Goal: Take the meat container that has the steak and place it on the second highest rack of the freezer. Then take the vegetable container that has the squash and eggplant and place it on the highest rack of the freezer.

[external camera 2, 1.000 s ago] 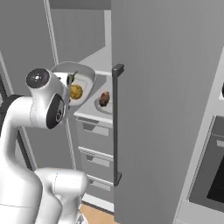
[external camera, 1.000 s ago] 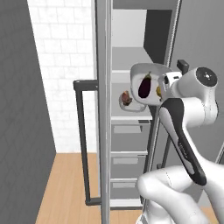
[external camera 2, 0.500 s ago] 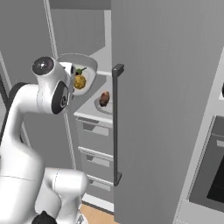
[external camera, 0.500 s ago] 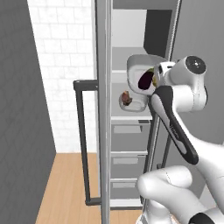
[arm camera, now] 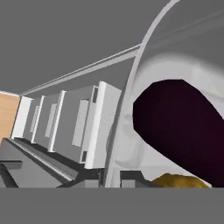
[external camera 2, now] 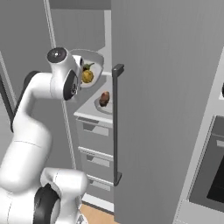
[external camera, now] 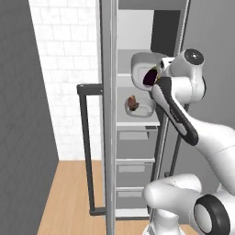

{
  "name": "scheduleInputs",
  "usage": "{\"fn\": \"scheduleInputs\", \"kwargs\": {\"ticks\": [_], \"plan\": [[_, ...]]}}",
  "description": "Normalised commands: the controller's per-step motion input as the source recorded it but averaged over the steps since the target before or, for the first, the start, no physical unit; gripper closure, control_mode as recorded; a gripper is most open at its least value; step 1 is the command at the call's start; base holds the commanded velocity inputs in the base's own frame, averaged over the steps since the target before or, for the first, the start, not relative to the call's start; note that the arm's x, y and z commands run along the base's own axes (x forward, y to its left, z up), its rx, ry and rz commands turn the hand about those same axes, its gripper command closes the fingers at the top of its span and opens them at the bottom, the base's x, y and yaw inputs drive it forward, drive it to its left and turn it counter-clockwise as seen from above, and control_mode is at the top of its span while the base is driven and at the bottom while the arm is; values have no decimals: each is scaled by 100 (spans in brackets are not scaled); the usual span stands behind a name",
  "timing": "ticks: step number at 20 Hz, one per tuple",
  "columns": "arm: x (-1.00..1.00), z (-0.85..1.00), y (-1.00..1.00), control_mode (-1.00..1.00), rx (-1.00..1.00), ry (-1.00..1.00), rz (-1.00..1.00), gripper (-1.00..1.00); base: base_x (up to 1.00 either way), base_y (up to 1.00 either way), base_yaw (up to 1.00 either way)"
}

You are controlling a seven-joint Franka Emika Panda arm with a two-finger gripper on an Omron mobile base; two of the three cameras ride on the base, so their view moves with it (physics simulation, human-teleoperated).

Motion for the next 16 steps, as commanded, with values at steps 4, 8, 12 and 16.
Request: {"fn": "scheduleInputs", "kwargs": {"ticks": [4,8,12,16], "plan": [[63,5,0,-100,0,0,0,100,0,0,0],[55,9,-1,-100,0,0,0,100,0,0,0],[52,17,-3,-100,0,2,0,100,0,0,0],[46,10,-9,-100,0,8,-3,100,0,0,0]]}}
